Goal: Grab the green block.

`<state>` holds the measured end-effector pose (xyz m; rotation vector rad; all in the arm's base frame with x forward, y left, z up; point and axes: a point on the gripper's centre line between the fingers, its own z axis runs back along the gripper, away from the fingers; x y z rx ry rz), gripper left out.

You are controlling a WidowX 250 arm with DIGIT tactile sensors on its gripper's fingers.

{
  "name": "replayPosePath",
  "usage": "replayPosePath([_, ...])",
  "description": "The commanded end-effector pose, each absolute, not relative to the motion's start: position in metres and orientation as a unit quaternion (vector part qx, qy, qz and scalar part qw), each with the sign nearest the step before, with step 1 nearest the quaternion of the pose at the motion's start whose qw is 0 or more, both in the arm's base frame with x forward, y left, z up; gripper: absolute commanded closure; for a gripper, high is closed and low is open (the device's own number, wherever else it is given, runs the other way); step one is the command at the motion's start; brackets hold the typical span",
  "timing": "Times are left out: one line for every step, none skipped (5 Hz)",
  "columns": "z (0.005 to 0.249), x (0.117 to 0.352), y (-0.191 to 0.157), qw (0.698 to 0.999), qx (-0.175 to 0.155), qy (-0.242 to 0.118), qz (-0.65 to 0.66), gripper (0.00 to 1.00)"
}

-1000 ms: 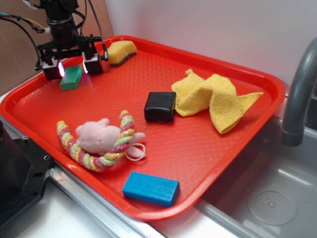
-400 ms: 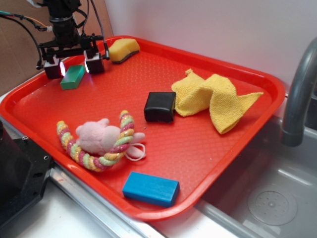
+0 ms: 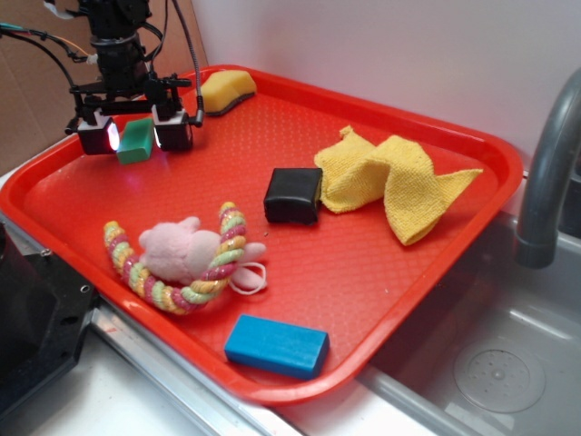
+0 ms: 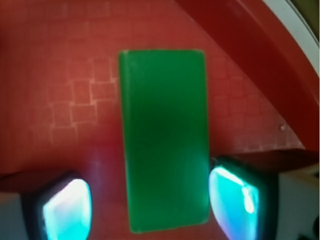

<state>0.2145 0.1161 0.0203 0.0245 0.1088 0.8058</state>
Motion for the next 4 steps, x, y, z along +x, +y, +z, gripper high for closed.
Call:
replayPosePath([0.012,0.22,0.145,0.931,-0.02,0.028,0.364,0.0])
replayPosePath([0.002,0.222,0.144,0.92,-0.028,0.028,0.39,0.0])
replayPosePath([0.006,0.215,0.148,0.922,-0.027,0.026,0.385,1.0])
replayPosePath([0.003,0.22,0.142,0.935,-0.034,0.039,0.35,1.0])
